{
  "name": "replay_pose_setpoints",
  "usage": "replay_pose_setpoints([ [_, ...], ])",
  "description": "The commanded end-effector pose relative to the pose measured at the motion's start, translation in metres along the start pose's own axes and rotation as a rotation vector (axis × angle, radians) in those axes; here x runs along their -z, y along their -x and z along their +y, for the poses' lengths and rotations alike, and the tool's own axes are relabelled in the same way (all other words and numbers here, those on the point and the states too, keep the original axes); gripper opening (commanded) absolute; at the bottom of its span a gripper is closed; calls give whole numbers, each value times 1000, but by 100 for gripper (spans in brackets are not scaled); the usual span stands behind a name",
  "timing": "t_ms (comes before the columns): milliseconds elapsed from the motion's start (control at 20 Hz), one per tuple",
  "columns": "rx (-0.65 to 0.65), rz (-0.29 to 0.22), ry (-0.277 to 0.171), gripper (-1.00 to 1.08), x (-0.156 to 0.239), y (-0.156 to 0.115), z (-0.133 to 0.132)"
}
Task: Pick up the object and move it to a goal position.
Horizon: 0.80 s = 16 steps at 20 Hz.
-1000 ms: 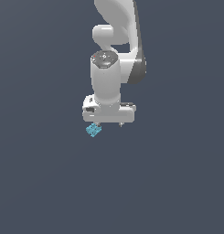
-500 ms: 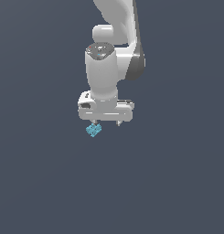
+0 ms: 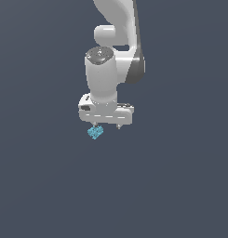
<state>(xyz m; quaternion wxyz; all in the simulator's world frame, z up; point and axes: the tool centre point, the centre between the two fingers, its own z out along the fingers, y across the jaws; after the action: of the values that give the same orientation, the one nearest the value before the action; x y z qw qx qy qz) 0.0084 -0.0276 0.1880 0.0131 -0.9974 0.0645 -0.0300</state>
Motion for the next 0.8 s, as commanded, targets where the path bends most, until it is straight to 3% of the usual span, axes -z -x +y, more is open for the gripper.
replay_pose_setpoints([
  [0, -40, -5, 1, 100, -7, 4, 6],
  [750, -468, -40, 30, 100, -72, 50, 65],
])
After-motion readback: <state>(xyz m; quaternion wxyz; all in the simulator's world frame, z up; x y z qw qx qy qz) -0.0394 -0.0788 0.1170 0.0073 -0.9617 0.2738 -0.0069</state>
